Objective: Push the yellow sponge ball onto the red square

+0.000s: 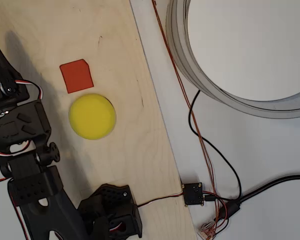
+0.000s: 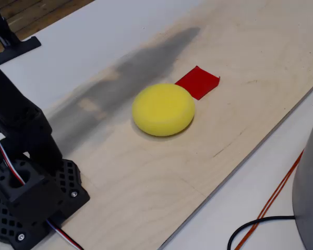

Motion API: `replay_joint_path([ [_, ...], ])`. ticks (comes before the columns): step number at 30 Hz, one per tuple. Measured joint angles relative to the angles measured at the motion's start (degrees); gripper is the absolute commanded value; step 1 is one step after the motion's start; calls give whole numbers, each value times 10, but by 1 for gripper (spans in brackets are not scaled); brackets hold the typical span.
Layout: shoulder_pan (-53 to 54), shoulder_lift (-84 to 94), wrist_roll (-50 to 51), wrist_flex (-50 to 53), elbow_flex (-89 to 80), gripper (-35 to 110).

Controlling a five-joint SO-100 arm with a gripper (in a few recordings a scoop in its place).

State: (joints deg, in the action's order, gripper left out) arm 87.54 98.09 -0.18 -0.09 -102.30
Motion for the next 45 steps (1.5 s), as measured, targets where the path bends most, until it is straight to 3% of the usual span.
replay_joint_path([
  [3, 18, 42, 37, -31, -134, 4],
  [7, 40, 134, 99, -174, -394, 5],
  [12, 52, 152, 123, -206, -424, 8],
  [18, 53, 163, 128, -156, -426, 10],
  [24, 74, 243, 180, -27, -432, 10],
  [35, 83, 469, 243, 318, -439, 11],
  [45, 121, 529, 277, 499, -442, 11],
])
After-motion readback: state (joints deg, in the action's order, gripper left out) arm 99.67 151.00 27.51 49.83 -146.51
